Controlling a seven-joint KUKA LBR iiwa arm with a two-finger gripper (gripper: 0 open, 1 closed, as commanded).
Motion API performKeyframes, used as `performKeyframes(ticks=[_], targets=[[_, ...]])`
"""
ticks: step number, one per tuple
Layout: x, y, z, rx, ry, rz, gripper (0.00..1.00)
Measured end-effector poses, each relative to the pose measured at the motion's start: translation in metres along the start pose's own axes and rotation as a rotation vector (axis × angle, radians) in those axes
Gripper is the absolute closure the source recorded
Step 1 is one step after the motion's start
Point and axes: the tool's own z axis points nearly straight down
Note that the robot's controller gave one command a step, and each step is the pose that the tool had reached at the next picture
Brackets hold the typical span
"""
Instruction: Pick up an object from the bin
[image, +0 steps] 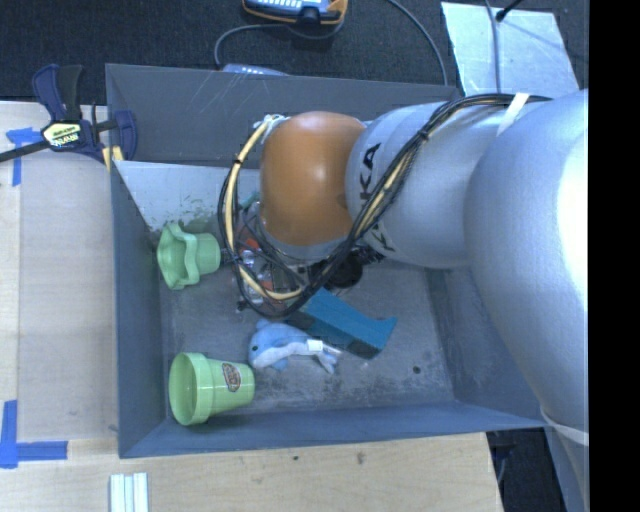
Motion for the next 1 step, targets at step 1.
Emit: performKeyframes(ticks=[1], targets=[[0.0,0.0001,0.0,0.0,0.0,0.0,0.0]])
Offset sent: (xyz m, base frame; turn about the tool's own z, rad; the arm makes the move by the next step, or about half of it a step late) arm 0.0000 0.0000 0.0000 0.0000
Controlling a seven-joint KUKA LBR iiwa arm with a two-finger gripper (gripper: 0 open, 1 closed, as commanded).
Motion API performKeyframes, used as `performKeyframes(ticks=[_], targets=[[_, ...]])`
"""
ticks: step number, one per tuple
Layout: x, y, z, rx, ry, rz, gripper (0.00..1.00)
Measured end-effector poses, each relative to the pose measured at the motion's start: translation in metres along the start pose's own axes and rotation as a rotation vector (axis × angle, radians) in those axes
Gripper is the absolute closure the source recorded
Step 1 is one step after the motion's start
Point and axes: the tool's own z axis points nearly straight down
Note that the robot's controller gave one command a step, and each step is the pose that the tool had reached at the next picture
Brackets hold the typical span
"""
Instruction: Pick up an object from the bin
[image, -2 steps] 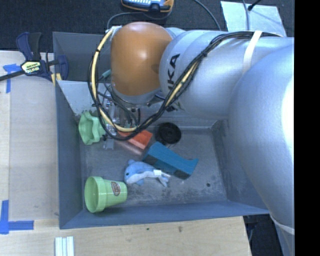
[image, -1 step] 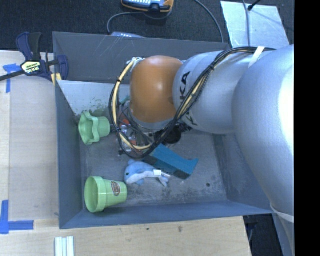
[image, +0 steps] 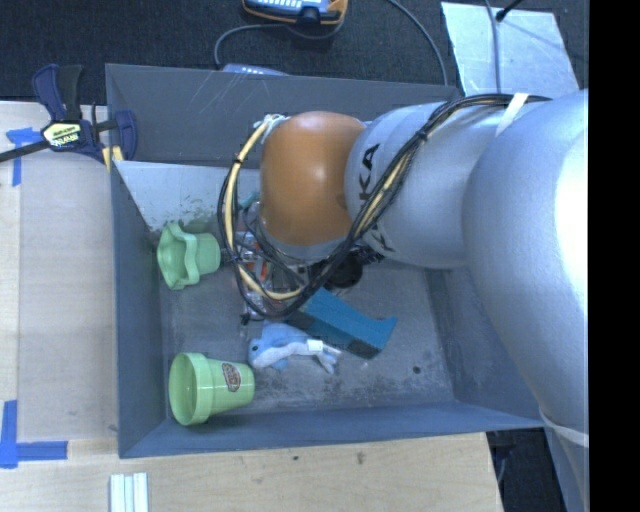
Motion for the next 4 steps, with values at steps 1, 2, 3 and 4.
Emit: performKeyframes(ticks=[1,2,3,4], targets=[[0.0,0.0,0.0,0.0,0.0,0.0,0.0],[0.009,-0.013,0.001,-0.002,-0.003,-0.061,0.0],[0.016,-0.049,0.0,0.002,0.001,-0.138,0.0],[0.022,-0.055,0.003,-0.001,-0.002,0.066,0.0]])
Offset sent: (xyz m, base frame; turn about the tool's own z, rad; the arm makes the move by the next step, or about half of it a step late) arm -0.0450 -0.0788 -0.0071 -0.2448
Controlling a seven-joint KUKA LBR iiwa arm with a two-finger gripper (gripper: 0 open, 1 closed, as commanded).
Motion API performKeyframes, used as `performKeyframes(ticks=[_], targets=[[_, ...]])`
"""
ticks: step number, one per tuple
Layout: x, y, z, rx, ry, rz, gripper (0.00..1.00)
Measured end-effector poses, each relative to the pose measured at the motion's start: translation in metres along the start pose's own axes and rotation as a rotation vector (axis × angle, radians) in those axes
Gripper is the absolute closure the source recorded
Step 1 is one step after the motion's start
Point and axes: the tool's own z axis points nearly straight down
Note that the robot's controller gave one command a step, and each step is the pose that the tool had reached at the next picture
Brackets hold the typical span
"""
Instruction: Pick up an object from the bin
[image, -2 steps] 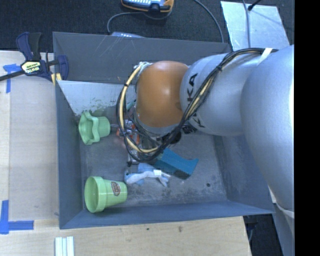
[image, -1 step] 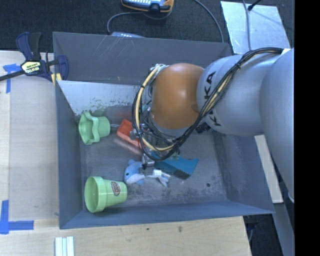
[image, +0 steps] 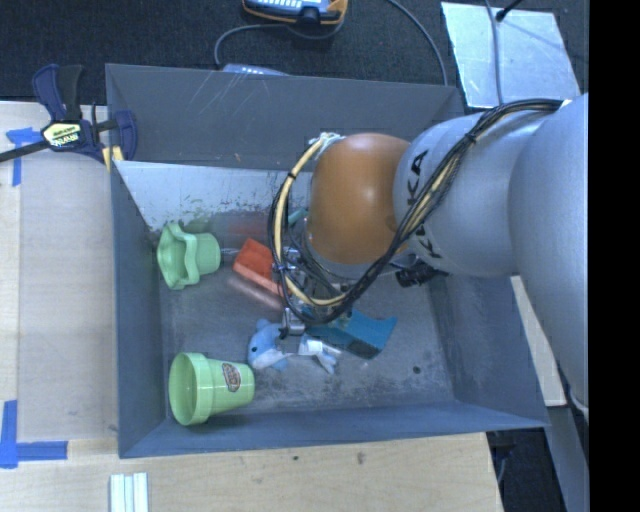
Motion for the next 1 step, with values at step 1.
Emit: performKeyframes(ticks=[1], targets=[[-0.011,-0.0056,0.0188,0.0,-0.004,0.025,0.0]])
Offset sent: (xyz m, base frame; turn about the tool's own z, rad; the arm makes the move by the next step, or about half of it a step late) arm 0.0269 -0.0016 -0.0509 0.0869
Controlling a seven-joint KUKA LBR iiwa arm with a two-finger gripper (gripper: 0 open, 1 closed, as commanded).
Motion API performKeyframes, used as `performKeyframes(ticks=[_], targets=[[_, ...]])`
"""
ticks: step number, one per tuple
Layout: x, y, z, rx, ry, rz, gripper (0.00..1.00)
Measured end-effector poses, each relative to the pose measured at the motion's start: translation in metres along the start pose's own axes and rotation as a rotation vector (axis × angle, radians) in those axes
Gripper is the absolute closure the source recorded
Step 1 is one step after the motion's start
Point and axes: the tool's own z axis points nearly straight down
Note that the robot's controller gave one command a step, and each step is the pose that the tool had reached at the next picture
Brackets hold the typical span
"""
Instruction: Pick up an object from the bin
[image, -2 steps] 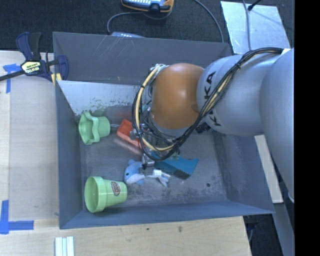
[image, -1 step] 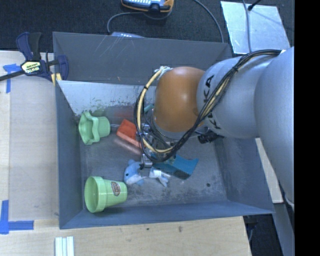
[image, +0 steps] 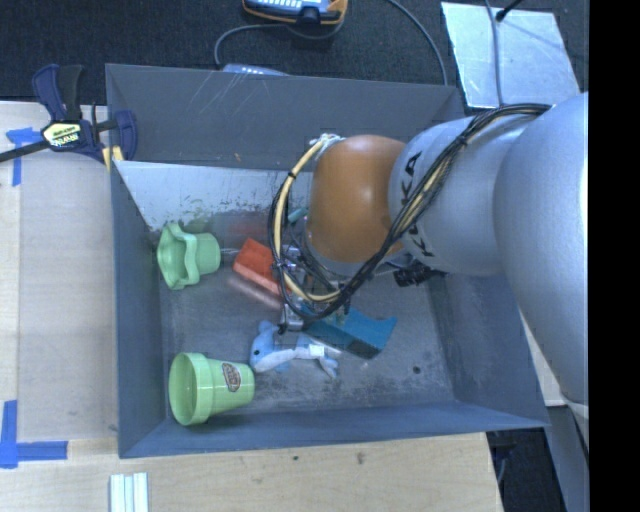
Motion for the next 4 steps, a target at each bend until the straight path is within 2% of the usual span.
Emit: performKeyframes(ticks=[1,2,3,4], targets=[[-0.008,0.002,0.015,0.0,-0.001,0.136,0.0],[-0.03,-0.001,0.028,-0.004,-0.017,-0.119,1.0],[-0.03,-0.001,0.028,-0.004,-0.017,-0.119,1.0],[-0.027,-0.002,-0.006,-0.002,-0.011,-0.128,1.0]])
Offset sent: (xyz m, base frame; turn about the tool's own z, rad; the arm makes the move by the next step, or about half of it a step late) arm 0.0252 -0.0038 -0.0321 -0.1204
